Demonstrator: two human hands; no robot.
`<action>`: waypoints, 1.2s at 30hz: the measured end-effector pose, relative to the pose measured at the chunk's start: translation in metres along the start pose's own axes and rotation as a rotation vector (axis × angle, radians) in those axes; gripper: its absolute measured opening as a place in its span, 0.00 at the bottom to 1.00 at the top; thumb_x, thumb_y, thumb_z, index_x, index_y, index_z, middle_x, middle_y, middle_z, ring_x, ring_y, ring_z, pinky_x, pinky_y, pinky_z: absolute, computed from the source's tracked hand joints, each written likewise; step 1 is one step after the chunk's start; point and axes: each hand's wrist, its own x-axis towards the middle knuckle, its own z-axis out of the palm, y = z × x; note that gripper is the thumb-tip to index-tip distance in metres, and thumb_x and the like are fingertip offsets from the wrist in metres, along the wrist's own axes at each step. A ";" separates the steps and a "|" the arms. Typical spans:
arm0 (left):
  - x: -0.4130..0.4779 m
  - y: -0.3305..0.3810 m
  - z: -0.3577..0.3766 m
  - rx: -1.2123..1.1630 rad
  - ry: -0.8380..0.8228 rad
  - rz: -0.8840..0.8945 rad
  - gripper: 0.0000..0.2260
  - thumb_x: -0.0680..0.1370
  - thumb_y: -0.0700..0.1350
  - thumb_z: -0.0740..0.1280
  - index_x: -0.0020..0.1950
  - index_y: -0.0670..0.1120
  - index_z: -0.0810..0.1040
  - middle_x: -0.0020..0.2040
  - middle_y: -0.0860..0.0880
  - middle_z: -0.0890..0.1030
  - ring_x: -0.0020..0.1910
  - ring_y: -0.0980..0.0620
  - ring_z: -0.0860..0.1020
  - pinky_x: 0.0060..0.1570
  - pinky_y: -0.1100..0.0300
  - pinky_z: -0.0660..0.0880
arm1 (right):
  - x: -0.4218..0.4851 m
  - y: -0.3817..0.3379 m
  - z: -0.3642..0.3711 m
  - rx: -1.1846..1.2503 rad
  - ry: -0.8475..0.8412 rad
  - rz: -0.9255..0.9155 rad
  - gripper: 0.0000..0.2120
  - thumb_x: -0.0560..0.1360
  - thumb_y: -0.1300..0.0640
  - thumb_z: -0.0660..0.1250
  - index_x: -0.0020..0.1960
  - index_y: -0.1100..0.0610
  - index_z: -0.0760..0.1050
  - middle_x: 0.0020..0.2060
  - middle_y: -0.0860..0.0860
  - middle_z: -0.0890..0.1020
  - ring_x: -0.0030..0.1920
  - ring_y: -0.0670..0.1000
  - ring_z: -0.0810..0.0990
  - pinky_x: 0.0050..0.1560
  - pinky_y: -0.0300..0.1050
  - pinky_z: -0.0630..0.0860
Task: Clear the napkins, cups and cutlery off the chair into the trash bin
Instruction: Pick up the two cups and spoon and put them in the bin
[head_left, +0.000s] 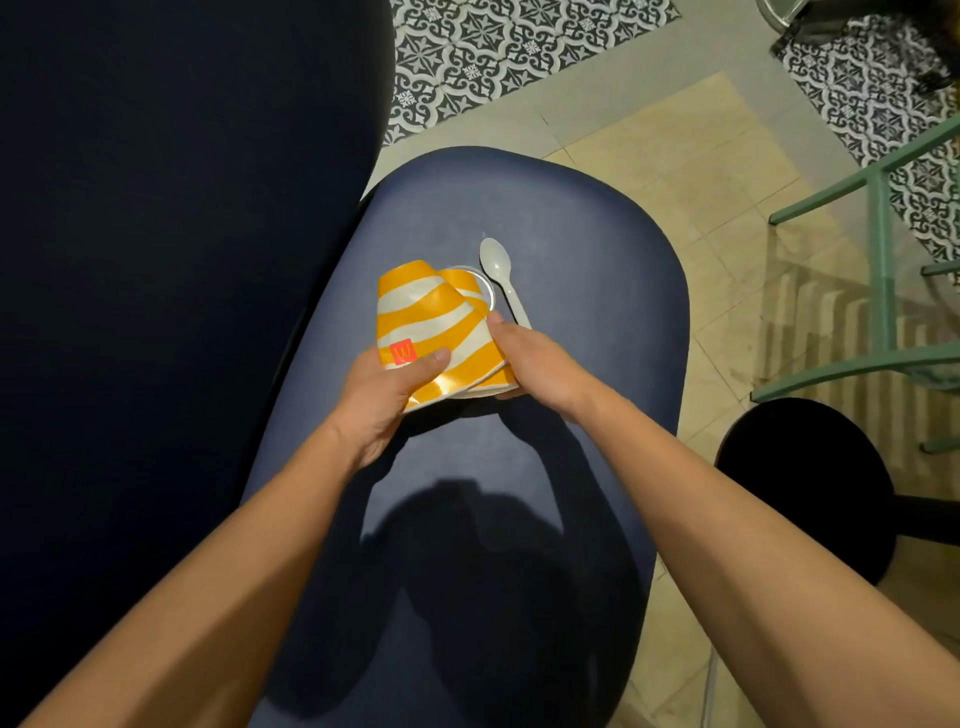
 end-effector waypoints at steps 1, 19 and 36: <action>0.000 0.000 -0.004 0.024 0.033 0.016 0.21 0.68 0.40 0.72 0.61 0.43 0.75 0.57 0.44 0.80 0.55 0.44 0.79 0.59 0.46 0.74 | 0.003 0.000 0.002 -0.013 -0.006 -0.002 0.17 0.79 0.40 0.49 0.48 0.46 0.74 0.43 0.43 0.80 0.48 0.45 0.80 0.41 0.37 0.79; 0.009 0.002 -0.052 0.228 0.126 0.088 0.18 0.67 0.41 0.74 0.55 0.51 0.77 0.54 0.51 0.82 0.52 0.52 0.81 0.54 0.54 0.77 | 0.053 0.003 0.000 -0.818 0.517 -0.053 0.20 0.73 0.68 0.63 0.63 0.61 0.64 0.62 0.58 0.67 0.61 0.59 0.66 0.54 0.49 0.69; 0.010 -0.006 -0.055 0.269 0.142 0.033 0.21 0.69 0.43 0.74 0.60 0.50 0.74 0.56 0.51 0.81 0.54 0.51 0.80 0.55 0.52 0.77 | 0.075 -0.013 0.034 -0.723 0.493 -0.097 0.34 0.66 0.49 0.76 0.65 0.57 0.64 0.63 0.56 0.64 0.63 0.56 0.63 0.56 0.49 0.70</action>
